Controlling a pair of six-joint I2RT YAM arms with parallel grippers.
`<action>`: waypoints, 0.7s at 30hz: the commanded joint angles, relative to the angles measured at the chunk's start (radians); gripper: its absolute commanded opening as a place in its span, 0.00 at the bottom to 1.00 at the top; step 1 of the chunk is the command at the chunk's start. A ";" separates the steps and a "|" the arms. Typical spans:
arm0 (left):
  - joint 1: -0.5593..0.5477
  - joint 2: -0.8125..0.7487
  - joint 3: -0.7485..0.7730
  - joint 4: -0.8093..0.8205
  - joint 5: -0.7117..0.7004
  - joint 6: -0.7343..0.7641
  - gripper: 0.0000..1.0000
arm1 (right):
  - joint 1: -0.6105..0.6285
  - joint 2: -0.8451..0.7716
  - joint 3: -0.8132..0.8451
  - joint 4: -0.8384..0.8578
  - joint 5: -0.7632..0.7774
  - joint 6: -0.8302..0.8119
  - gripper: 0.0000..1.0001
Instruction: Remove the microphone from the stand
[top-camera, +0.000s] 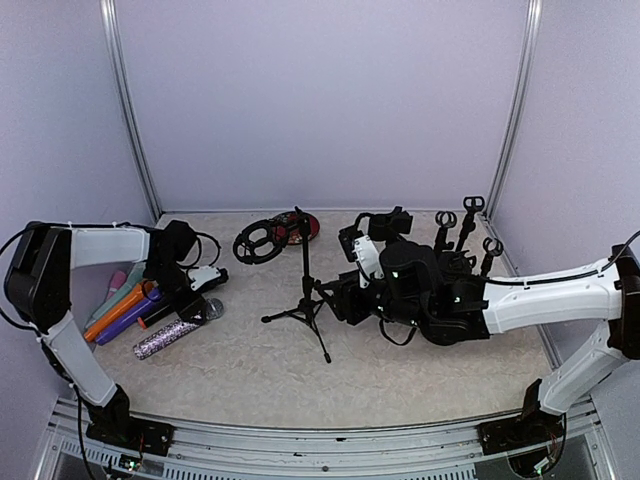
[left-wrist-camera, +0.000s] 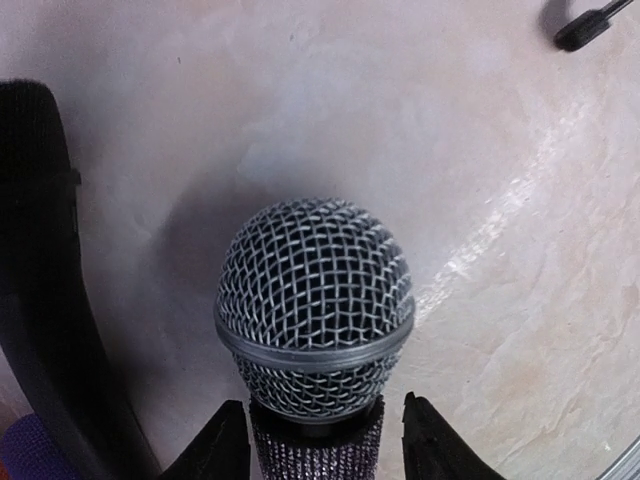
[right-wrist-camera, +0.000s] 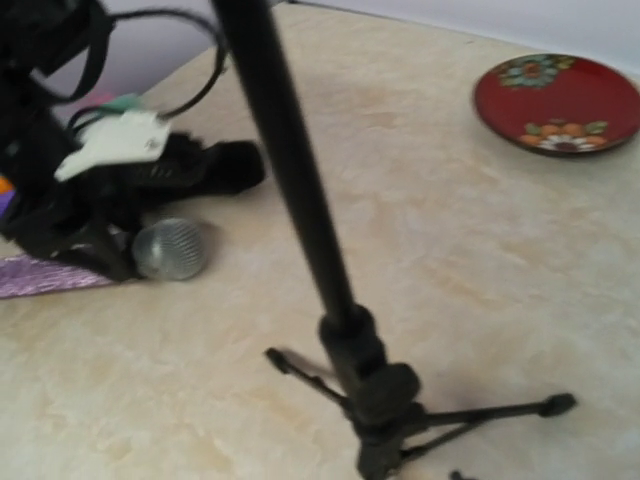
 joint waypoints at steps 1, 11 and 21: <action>-0.001 -0.099 0.079 -0.079 0.139 0.039 0.55 | -0.069 0.030 -0.008 0.070 -0.170 -0.017 0.52; -0.012 -0.250 0.230 -0.272 0.293 0.100 0.83 | -0.170 0.122 0.054 0.053 -0.417 -0.040 0.46; -0.114 -0.338 0.369 -0.361 0.485 0.120 0.81 | -0.171 0.217 0.115 0.040 -0.407 -0.020 0.37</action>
